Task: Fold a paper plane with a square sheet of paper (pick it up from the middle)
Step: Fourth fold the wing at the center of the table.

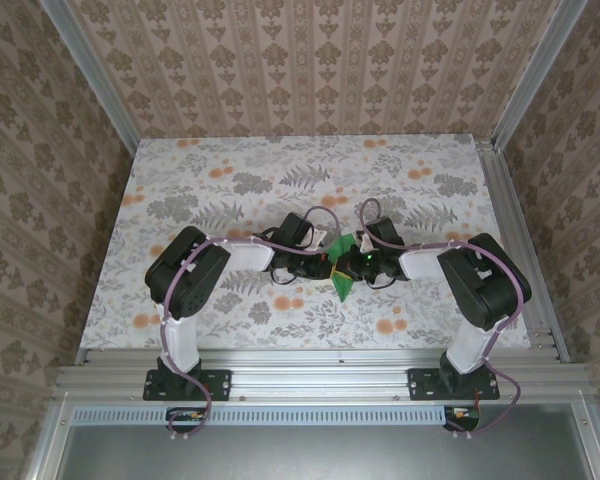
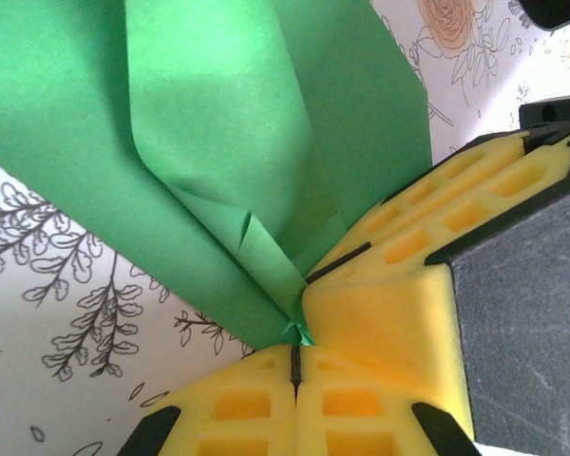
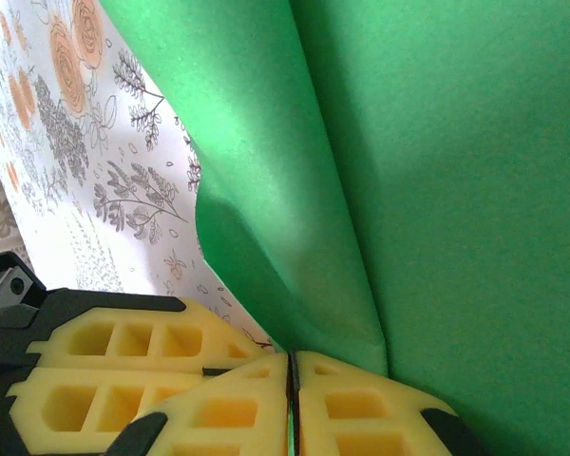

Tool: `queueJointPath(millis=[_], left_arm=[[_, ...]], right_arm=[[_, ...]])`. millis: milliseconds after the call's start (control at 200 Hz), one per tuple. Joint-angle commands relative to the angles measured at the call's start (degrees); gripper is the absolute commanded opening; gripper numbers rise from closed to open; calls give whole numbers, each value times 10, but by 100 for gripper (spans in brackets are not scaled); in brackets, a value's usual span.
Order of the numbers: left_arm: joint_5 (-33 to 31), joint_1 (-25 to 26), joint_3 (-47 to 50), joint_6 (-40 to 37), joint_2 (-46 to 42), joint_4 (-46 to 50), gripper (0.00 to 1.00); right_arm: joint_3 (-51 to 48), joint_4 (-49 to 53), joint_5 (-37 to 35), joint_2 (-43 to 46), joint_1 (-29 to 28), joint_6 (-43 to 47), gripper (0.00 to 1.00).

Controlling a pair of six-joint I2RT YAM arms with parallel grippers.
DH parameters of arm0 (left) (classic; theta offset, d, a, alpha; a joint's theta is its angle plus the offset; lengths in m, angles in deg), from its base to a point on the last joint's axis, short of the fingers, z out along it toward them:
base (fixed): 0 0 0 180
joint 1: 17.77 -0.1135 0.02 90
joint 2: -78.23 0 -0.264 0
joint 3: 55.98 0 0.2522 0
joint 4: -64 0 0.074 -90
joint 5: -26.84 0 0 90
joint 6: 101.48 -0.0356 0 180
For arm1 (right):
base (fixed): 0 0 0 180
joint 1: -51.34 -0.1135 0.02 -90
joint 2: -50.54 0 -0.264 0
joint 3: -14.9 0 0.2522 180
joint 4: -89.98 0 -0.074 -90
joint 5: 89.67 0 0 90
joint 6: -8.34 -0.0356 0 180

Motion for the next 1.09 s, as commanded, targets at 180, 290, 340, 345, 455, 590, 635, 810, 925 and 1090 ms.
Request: queueJointPath(millis=[180, 290, 340, 345, 455, 590, 635, 810, 925, 1090], left_arm=[[-4, 1, 13, -11, 4, -8, 0], [-3, 1, 13, -10, 4, -10, 0], [-2, 0, 12, -11, 4, -11, 0], [-2, 0, 12, -11, 4, -10, 0], [-1, 0, 13, -10, 4, -11, 0], [-1, -2, 17, -9, 0, -13, 0], [-1, -2, 19, -8, -1, -16, 0], [2, -4, 21, -2, 0, -26, 0], [3, -3, 19, -1, 0, -27, 0], [3, -4, 16, 1, -4, -25, 0]], right_arm=[[-18, -40, 30, 16, 5, -29, 8], [-21, -50, 31, 7, 6, -34, 7], [-25, -67, 36, -2, 6, -42, 7], [-25, -70, 37, -3, 7, -44, 7], [-34, -112, 50, -24, 7, -68, 6], [-35, -103, 44, -34, 8, -62, 6], [-36, -97, 42, -41, 8, -58, 6], [-49, -139, 52, -71, 8, -74, 7], [-49, -131, 51, -76, 8, -67, 9], [-45, -64, 26, -71, 8, -26, 12]])
